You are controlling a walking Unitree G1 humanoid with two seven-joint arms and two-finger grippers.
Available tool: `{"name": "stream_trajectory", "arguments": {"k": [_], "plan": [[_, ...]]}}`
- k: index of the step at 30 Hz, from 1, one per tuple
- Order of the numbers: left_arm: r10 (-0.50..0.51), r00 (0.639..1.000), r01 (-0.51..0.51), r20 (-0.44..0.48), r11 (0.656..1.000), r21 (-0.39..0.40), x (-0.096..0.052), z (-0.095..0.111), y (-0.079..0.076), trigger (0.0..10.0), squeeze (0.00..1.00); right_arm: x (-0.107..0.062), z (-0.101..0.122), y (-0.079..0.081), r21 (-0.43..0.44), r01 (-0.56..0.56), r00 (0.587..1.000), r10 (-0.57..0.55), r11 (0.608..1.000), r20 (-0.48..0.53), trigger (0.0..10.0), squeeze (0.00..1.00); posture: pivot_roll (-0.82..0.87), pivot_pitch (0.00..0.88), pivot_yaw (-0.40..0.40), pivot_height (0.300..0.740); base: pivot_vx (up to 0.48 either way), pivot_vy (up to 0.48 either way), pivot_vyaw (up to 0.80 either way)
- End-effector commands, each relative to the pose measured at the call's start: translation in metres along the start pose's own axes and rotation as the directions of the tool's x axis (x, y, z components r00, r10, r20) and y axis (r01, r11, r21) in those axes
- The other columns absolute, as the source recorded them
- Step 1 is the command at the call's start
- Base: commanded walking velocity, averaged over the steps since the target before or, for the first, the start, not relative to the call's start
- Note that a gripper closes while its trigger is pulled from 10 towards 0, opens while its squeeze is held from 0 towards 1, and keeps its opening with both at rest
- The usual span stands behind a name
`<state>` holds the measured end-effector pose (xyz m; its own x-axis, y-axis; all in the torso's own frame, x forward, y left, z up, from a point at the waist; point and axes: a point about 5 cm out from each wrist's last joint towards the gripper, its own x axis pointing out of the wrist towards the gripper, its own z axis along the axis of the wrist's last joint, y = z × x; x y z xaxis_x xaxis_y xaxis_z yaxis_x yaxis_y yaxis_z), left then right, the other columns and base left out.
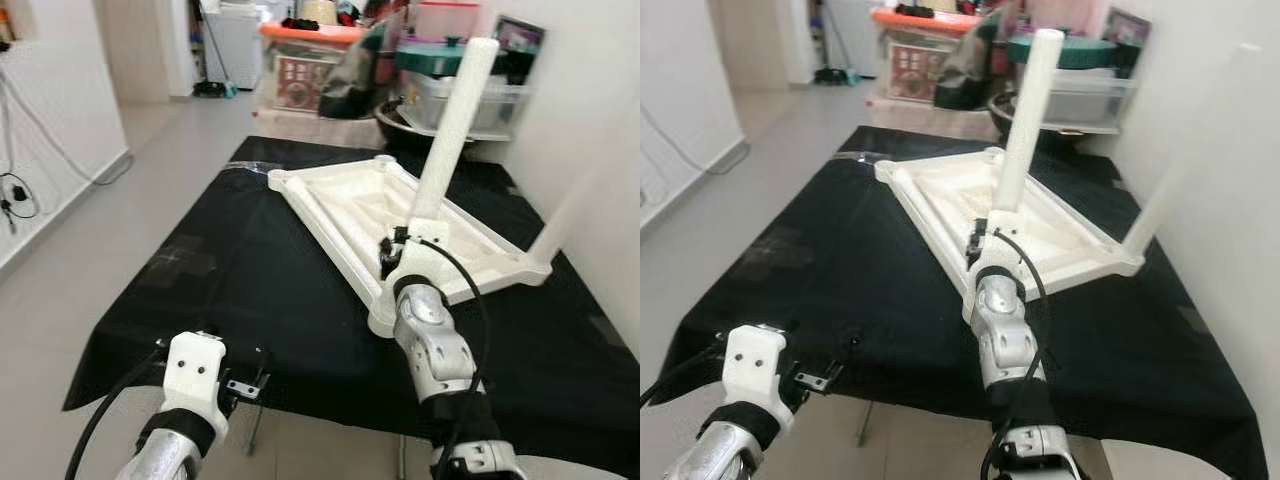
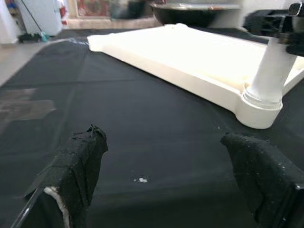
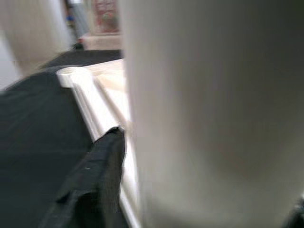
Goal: Building children table
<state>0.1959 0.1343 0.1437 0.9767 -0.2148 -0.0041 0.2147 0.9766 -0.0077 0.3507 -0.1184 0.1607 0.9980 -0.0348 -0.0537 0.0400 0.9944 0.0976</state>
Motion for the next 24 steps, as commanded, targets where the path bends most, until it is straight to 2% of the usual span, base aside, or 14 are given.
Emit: {"name": "stream_trajectory", "arguments": {"k": [1, 2, 3, 6, 7, 9, 10, 12, 17, 18, 19, 20, 21, 24], "plan": [[-0.002, 1.0, 0.002, -0.02, 1.0, -0.007, 0.0, -0.003, -0.001, 10.0, 0.0, 0.002, 0.013, 0.008, 0.029, -0.088, 0.995, 0.087, 0.996, 0.039, 10.0, 1.0, 0.16, 0.0, -0.067, 0.74, 0.0, 0.0, 0.0], [-0.002, 1.0, 0.002, -0.02, 1.0, -0.007, 0.0, -0.003, -0.001, 10.0, 0.0, 0.002, 0.013, 0.008, 0.029, -0.088, 0.995, 0.087, 0.996, 0.039, 10.0, 1.0, 0.16, 0.0, -0.067, 0.74, 0.0, 0.0, 0.0], [0.001, 1.0, -0.001, -0.019, 1.0, -0.009, 0.0, -0.003, -0.001, 10.0, 0.0, 0.004, 0.024, 0.012, 0.033, -0.169, 0.984, 0.167, 0.985, 0.069, 10.0, 0.0, 0.16, 0.0, -0.072, 0.74, 0.0, 0.0, 0.0], [0.003, 1.0, -0.003, -0.019, 1.0, -0.011, 0.0, -0.003, -0.001, 10.0, 0.0, 0.004, 0.036, 0.017, 0.052, -0.305, 0.95, 0.3, 0.951, 0.09, 10.0, 0.0, 0.16, 0.0, -0.078, 0.74, 0.0, 0.0, 0.0], [0.004, 1.0, -0.004, -0.018, 1.0, -0.013, 0.0, -0.003, -0.001, 10.0, 0.0, 0.0, 0.048, 0.022, 0.005, -0.491, 0.865, 0.487, 0.871, 0.125, 10.0, 0.0, 0.16, 0.0, -0.08, 0.74, 0.0, 0.0, 0.0], [0.0, 1.0, 0.0, -0.016, 1.0, -0.02, 0.001, -0.002, -0.003, 10.0, 0.0, -0.016, 0.056, 0.025, -0.086, -0.782, 0.609, 0.787, 0.617, 0.099, 10.0, 0.0, 0.16, 0.0, -0.082, 0.74, 0.0, 0.0, 0.0], [0.0, 1.0, 0.0, -0.016, 1.0, -0.02, 0.001, -0.002, -0.003, 10.0, 0.0, -0.016, 0.056, 0.025, -0.086, -0.782, 0.609, 0.787, 0.617, 0.099, 10.0, 0.0, 0.16, 0.0, -0.082, 0.74, 0.0, 0.0, 0.0], [-0.01, 1.0, 0.01, -0.015, 1.0, -0.028, 0.003, -0.003, -0.004, 10.0, 0.0, -0.012, 0.043, 0.028, -0.165, -0.833, 0.532, 0.846, 0.528, 0.019, 10.0, 0.0, 0.18, 0.0, -0.088, 0.74, 0.0, 0.0, 0.0], [-0.013, 1.0, 0.013, -0.014, 1.0, -0.027, 0.003, -0.003, -0.004, 10.0, 0.0, -0.012, 0.033, 0.038, -0.148, -0.868, 0.48, 0.877, 0.473, -0.012, 9.3, 0.0, 0.18, 0.0, -0.089, 0.74, 0.0, 0.0, 0.0], [-0.014, 1.0, 0.014, -0.015, 1.0, -0.025, 0.003, -0.003, -0.003, 10.0, 0.0, -0.008, 0.028, 0.046, -0.14, -0.868, 0.483, 0.875, 0.476, -0.021, 3.0, 0.0, 0.18, 0.0, -0.089, 0.74, 0.0, 0.0, 0.0], [-0.015, 1.0, 0.015, -0.015, 1.0, -0.025, 0.003, -0.004, -0.003, 10.0, 0.0, -0.004, 0.023, 0.053, -0.131, -0.859, 0.503, 0.863, 0.495, -0.038, 1.0, 0.0, 0.19, 0.0, -0.096, 0.74, 0.0, 0.0, 0.0], [-0.015, 1.0, 0.015, -0.015, 1.0, -0.025, 0.003, -0.004, -0.003, 10.0, 0.0, -0.004, 0.023, 0.053, -0.131, -0.859, 0.503, 0.863, 0.495, -0.038, 1.0, 0.0, 0.19, 0.0, -0.096, 0.74, 0.0, 0.0, 0.0], [-0.017, 1.0, 0.016, -0.016, 1.0, -0.025, 0.003, -0.004, -0.002, 10.0, 0.0, 0.002, 0.018, 0.06, -0.141, -0.824, 0.56, 0.826, 0.548, -0.064, 10.0, 0.0, 0.19, 0.0, -0.097, 0.74, 0.0, 0.0, 0.0], [-0.018, 1.0, 0.017, -0.016, 1.0, -0.026, 0.003, -0.004, -0.002, 10.0, 0.0, 0.003, 0.017, 0.06, -0.138, -0.823, 0.563, 0.823, 0.551, -0.071, 10.0, 0.0, 0.19, 0.0, -0.097, 0.74, 0.0, 0.0, 0.0]]}}
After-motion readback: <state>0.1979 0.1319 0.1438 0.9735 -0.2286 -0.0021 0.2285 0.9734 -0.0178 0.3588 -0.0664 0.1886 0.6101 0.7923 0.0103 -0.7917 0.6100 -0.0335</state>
